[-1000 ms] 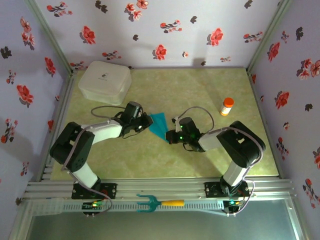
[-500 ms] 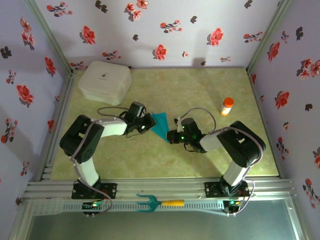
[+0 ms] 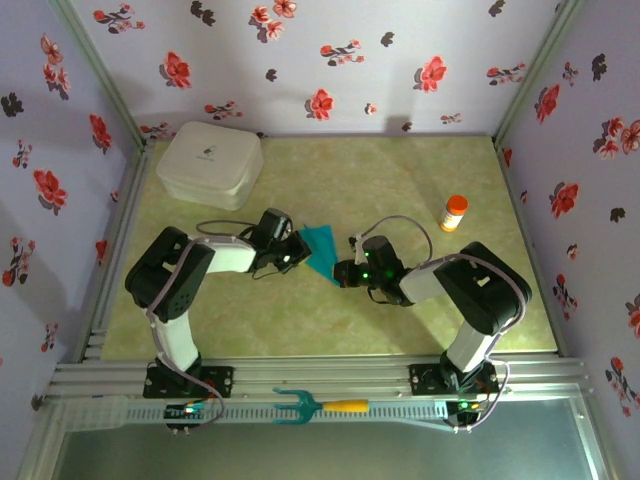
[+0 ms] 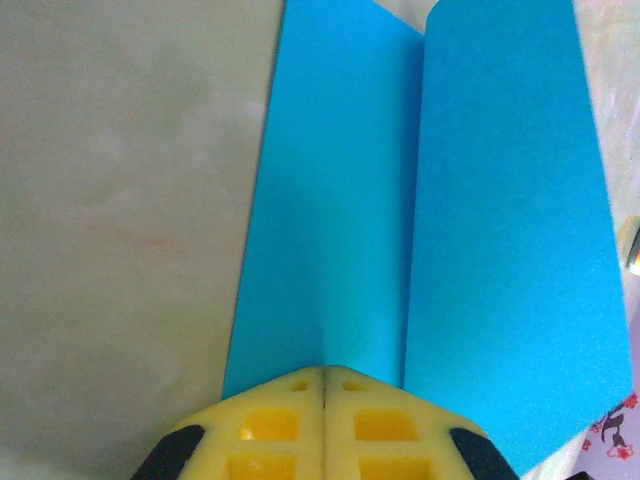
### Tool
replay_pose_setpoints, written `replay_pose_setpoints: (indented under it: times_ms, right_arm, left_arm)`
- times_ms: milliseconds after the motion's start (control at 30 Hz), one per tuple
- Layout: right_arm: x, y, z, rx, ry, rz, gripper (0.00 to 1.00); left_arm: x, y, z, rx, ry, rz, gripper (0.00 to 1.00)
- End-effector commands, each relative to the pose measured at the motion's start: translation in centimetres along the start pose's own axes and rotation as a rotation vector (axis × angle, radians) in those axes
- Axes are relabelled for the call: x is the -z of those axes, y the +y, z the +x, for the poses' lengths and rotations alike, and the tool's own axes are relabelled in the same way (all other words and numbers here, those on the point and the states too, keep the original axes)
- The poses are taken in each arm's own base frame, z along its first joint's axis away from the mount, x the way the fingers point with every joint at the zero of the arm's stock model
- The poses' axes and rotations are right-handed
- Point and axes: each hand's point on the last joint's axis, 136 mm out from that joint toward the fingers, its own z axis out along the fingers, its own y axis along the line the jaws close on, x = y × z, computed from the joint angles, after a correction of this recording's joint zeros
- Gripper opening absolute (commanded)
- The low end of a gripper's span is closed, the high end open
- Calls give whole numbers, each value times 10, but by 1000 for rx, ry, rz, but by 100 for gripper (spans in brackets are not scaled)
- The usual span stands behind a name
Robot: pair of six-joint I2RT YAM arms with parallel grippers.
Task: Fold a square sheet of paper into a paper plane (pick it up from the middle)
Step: Fourth fold the wing at the center of the table.
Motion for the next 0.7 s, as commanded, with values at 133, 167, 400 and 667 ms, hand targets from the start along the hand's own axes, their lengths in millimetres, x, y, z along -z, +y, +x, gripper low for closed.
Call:
replay_pose_setpoints:
  times_ms: [133, 167, 400, 667]
  right_arm:
    - [0, -5, 8, -39, 35, 4, 3]
    - [-1, -5, 8, -42, 37, 3, 3]
    - [-4, -11, 12, -77, 64, 17, 2]
    - [-4, -12, 11, -120, 71, -10, 2]
  left_arm:
    - [6, 7, 0, 22, -18, -25, 0]
    - [5, 5, 0, 19, -16, -20, 0]
    - [10, -3, -5, -12, -33, -9, 3]
    - [11, -6, -6, -26, -36, -3, 4]
